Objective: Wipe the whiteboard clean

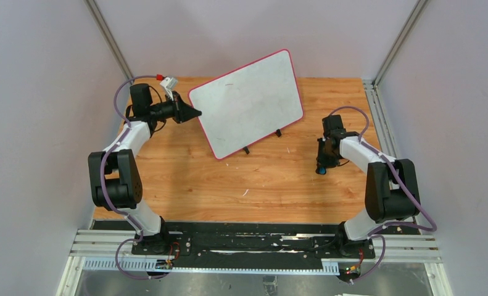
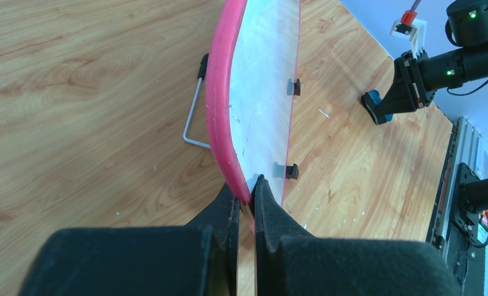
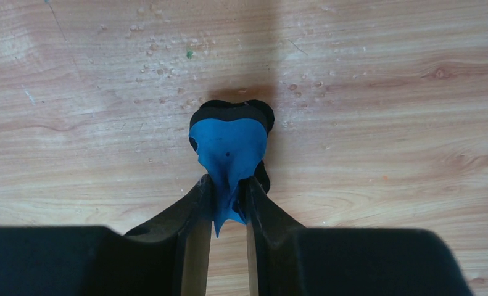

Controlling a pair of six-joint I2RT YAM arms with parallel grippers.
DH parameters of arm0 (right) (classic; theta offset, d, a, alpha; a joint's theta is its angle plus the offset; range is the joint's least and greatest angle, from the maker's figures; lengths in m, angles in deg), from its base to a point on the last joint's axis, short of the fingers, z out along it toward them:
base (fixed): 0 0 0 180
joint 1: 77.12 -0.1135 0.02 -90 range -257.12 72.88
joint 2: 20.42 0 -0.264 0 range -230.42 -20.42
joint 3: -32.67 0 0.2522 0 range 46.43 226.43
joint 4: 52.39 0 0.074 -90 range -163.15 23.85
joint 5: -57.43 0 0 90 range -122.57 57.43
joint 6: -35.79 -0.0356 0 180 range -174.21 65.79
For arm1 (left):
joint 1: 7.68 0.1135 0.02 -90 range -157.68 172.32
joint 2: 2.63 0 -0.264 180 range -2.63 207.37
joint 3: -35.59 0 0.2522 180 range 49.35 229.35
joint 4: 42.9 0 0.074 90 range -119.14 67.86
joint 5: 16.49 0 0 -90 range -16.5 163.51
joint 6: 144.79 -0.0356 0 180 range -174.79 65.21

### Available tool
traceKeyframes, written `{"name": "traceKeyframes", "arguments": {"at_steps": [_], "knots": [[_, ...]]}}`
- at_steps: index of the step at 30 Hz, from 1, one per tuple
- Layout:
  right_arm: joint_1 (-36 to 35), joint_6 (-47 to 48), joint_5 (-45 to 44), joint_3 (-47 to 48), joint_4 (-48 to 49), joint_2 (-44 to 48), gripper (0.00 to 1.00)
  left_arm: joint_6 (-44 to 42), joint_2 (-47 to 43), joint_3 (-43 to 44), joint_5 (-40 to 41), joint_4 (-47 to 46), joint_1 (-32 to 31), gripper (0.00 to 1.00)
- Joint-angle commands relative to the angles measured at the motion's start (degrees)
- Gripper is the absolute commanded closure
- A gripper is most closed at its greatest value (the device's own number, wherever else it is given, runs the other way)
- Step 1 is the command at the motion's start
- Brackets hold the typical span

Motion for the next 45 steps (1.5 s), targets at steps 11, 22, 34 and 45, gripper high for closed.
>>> {"name": "traceKeyframes", "arguments": {"at_steps": [11,22,34,45], "knots": [[0.8,-0.3,-1.1,2.3,-2.7,4.9,0.54,-10.6,3.1,-0.5,5.3,4.4,-1.2,0.97],[0.7,0.0,-2.7,2.5,-6.8,13.4,0.53,-10.5,2.5,-0.3,5.4,4.9,-1.3,0.93],[0.8,1.0,-4.1,1.4,-8.8,18.3,0.53,-9.9,0.5,0.3,3.4,6.0,-1.2,0.59],[0.7,1.1,-3.8,-0.8,-9.3,22.6,0.53,-8.7,-4.6,-0.5,-2.0,8.5,1.9,0.5]]}}
